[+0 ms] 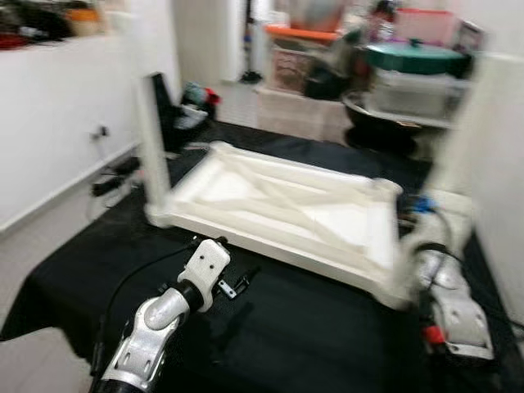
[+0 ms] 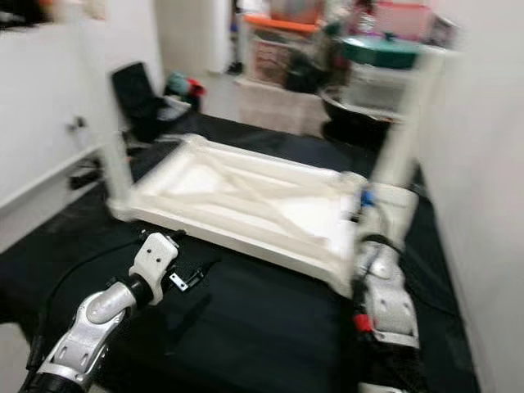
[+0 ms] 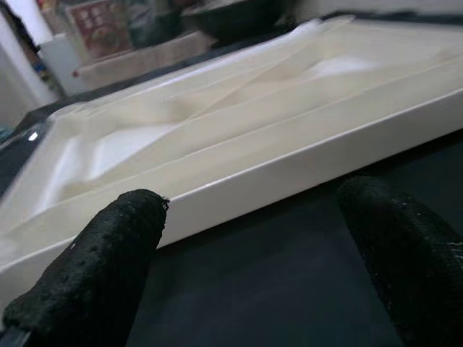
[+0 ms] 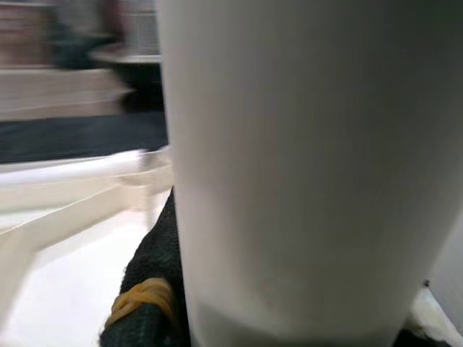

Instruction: Building children table

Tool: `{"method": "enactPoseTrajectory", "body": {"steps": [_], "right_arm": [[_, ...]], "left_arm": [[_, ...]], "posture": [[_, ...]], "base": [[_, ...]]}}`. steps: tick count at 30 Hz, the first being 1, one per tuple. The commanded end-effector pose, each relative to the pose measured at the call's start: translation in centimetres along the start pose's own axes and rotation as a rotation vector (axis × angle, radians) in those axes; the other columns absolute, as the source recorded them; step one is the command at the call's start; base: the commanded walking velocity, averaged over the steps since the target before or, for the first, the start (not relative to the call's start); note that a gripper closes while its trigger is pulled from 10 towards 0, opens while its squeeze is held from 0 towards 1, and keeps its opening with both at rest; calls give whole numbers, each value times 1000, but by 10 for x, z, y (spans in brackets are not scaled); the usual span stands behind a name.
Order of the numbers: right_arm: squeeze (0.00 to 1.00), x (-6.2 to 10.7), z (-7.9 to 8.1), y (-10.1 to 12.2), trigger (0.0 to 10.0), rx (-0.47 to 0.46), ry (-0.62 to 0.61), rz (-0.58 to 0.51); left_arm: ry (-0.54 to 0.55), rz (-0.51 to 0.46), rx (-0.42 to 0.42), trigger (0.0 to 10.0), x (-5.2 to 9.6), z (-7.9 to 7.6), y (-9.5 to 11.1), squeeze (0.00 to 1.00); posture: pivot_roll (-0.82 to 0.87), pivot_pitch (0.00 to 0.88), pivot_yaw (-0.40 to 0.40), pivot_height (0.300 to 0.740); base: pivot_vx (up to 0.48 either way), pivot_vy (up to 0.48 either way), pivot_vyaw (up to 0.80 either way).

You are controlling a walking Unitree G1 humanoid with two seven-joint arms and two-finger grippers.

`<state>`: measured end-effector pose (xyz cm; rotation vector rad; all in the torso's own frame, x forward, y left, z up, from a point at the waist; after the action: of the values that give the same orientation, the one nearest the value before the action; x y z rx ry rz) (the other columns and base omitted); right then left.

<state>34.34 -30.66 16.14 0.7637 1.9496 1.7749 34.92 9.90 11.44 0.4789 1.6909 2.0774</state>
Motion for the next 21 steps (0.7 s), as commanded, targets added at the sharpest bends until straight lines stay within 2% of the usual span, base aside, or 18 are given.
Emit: {"method": "enactPoseTrajectory", "body": {"steps": [1, 5, 6, 7, 8, 9, 11, 12, 13, 14, 15, 19, 20, 21], "right_arm": [[0, 12, 1, -64, 0, 119, 26, 239], [0, 13, 14, -60, 0, 96, 81, 229], [0, 13, 25, -58, 588, 79, 132, 224], [0, 13, 25, -58, 588, 79, 132, 224], [0, 15, 42, -50, 8667, 67, 220, 197], [0, 18, 58, -42, 10000, 63, 313, 162], [0, 18, 58, -42, 10000, 63, 313, 162], [0, 21, 71, -35, 10000, 61, 371, 135], [596, 22, 73, -31, 10000, 82, 383, 105], [596, 22, 73, -31, 10000, 82, 383, 105], [1000, 22, 75, -29, 10000, 74, 397, 96], [1000, 24, 81, -22, 10000, 50, 434, 77], [0, 29, 89, -8, 10000, 15, 509, 13], [0, 34, 95, 3, 10000, -10, 563, -33]], "left_arm": [[-13, -10, 1, 10000, 0, -4, 3, 0], [-16, -5, 1, 10000, -1, -4, 1, 0], [-18, -8, 1, 10000, -3, -5, 3, 0], [-18, -8, 1, 10000, -3, -5, 3, 0], [-19, -15, 3, 10000, -7, -4, 5, 0], [-19, -20, 4, 10000, -9, -4, 8, 0], [-19, -20, 4, 10000, -9, -4, 8, 0], [-18, -23, 5, 10000, -10, -3, 9, 0], [-19, -22, 4, 10000, -9, -3, 8, 0], [-19, -22, 4, 10000, -9, -3, 8, 0], [-18, -19, 2, 10000, -8, -3, 7, 0], [-16, -14, 0, 10000, -6, -2, 6, 0], [-11, -7, -1, 10000, -4, 0, 3, 0], [-8, -3, -2, 10000, -3, 1, 2, 0]], "posture": [[36, 0, -85, 740], [32, 0, -88, 740], [30, 0, -88, 740], [30, 0, -88, 740], [31, 0, -89, 740], [30, 0, -88, 740], [30, 0, -88, 740], [31, 0, -86, 740], [38, 0, -88, 740], [38, 0, -88, 740], [46, 0, -90, 740], [50, 0, -91, 740], [47, 0, -89, 740], [45, 0, -87, 740]], "base": [[0, 0, 0], [0, 0, 0], [0, 0, 0], [0, 0, 0], [0, 0, 0], [0, 0, 0], [0, 0, 0], [0, 0, 0], [0, 0, 0], [0, 0, 0], [0, 0, 0], [0, 0, 0], [0, 0, 0], [0, 0, 0]]}}
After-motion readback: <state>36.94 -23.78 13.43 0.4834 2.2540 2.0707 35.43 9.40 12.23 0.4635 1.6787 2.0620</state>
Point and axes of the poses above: a point about 5 cm out from each wrist's last joint towards the gripper, its own x axis pointing back from the gripper into the wrist, its own y axis along the axis of the wrist's last joint, z = x × y, the point moved 6 cm from there along -x, pointing out of the wrist towards the gripper, and after that the axes turned 6 degrees about x, right-handed, at the moved point
